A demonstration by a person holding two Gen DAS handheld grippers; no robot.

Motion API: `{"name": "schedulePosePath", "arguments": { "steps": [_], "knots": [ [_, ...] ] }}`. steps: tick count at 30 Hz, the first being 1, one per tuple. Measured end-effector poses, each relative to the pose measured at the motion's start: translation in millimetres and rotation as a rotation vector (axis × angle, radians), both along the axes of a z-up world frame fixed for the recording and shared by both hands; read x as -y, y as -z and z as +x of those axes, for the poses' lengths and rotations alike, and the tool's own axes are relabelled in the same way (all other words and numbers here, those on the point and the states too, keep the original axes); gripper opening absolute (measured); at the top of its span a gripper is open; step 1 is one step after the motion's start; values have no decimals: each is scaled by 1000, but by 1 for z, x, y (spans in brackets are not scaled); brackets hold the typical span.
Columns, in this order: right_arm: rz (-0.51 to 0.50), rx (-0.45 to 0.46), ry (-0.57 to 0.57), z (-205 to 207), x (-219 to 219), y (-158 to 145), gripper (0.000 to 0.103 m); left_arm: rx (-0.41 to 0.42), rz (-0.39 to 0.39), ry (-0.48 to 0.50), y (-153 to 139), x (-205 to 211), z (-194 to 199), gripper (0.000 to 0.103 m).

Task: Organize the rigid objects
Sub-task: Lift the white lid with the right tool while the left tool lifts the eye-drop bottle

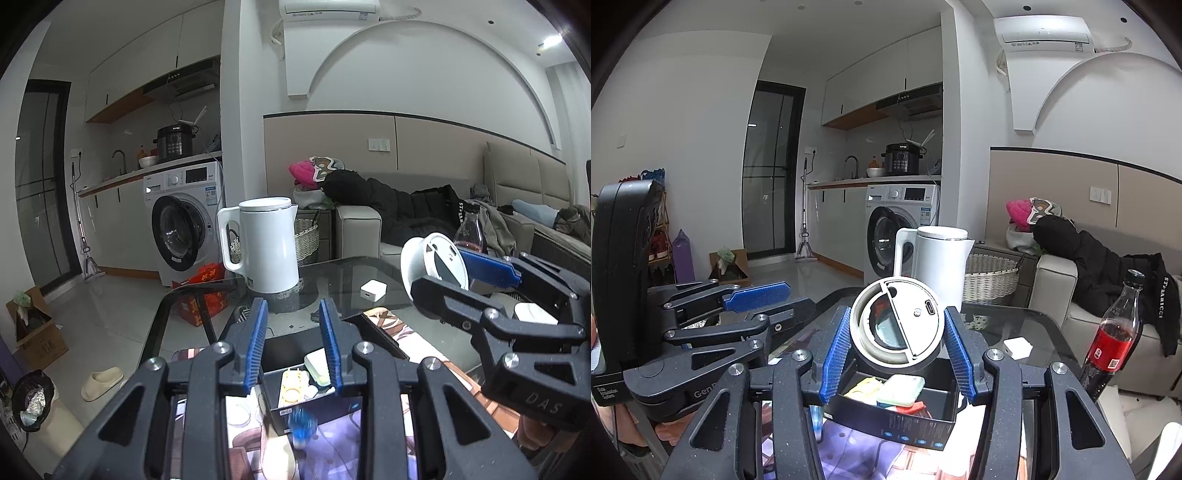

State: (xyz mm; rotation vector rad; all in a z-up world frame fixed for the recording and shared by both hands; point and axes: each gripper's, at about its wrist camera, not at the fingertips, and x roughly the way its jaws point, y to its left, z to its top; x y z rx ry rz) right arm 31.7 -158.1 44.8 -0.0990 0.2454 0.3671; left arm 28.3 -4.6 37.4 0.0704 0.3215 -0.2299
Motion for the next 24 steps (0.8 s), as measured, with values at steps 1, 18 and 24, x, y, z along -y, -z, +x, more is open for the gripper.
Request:
{"name": "schedulePosePath", "arguments": {
  "steps": [1,18,24],
  "knots": [
    [0,0,0,1,0,-1,50,-1,-5,-1,0,0,2,27],
    [-33,-393,30,60,22,49,50,-393,120,167,63,32,29,57],
    [-73,-503,72,74,30,73,51,-665,220,233,106,51,34,56]
  ]
}}
